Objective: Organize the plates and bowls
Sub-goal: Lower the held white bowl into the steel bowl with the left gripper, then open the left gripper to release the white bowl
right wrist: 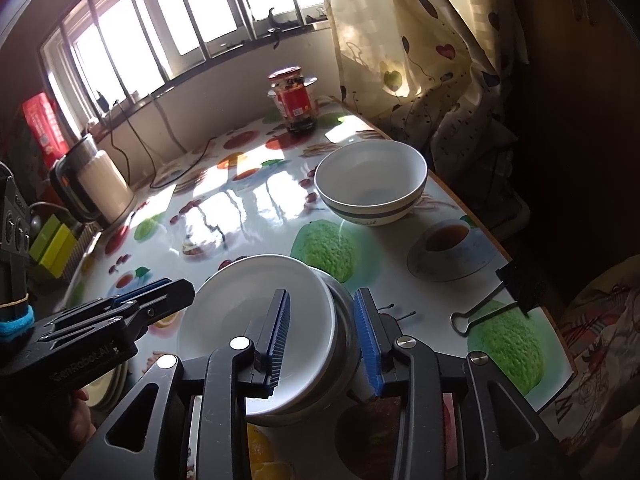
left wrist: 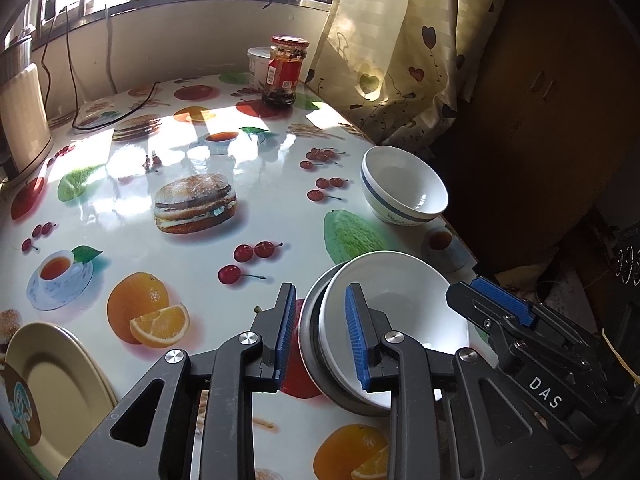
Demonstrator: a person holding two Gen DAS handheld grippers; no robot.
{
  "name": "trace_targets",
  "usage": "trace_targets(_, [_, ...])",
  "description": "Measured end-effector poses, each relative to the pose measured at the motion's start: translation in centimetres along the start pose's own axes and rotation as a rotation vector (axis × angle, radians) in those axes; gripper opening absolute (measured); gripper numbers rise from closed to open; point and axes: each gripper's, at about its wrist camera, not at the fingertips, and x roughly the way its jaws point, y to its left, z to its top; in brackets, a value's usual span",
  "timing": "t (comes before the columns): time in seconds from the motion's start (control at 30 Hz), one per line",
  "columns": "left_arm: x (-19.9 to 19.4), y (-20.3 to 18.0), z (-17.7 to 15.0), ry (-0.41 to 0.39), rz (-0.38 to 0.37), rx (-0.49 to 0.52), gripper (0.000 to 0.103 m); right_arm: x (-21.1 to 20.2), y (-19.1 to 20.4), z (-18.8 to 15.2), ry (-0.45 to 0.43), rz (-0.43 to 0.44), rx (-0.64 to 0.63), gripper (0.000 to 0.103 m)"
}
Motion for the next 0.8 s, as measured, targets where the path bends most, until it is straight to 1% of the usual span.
trace_targets(0.2, [0.3,-0.3,0.5,-0.001,0.016,0.013,0.027,0.1,-0.3,0.5,-0.003,-0.005,0.002,0.035])
trace_targets(0.33, [0.5,-0.4,0.9,-0.002,0.025,0.021,0.027,0.1,-0.5,0.8,-0.006,-0.007,0.004,0.039])
trace_targets(0.37, [0.5,-0.4,1.1,-0.003,0.028,0.021,0.028,0.2,-0.5,0.9,-0.007,-0.008,0.004,0.04])
trace_targets(0.43, [0.6,-0.4,1.3,-0.006,0.027,0.023,0.038,0.3,-0.6,1.1,-0.008,-0.009,0.006,0.042])
trace_targets(0.47, [0.6,-0.4,1.5,-0.008,0.029,0.022,0.039,0.3,-0.7,1.2,-0.009,-0.011,0.007,0.044])
trace_targets(0.6, [0.9,-0.6,2.1,-0.011,0.036,0.031,0.039,0.4,-1.1,1.8,-0.015,-0.017,0.008,0.046])
trace_targets(0.67, [1.1,-0.8,2.5,-0.009,0.038,0.036,0.039,0.5,-1.3,2.1,-0.016,-0.023,0.01,0.048])
trace_targets(0.8, [1.4,-1.0,3.3,-0.015,0.04,0.048,0.039,0.7,-1.9,2.7,-0.02,-0.033,0.014,0.05])
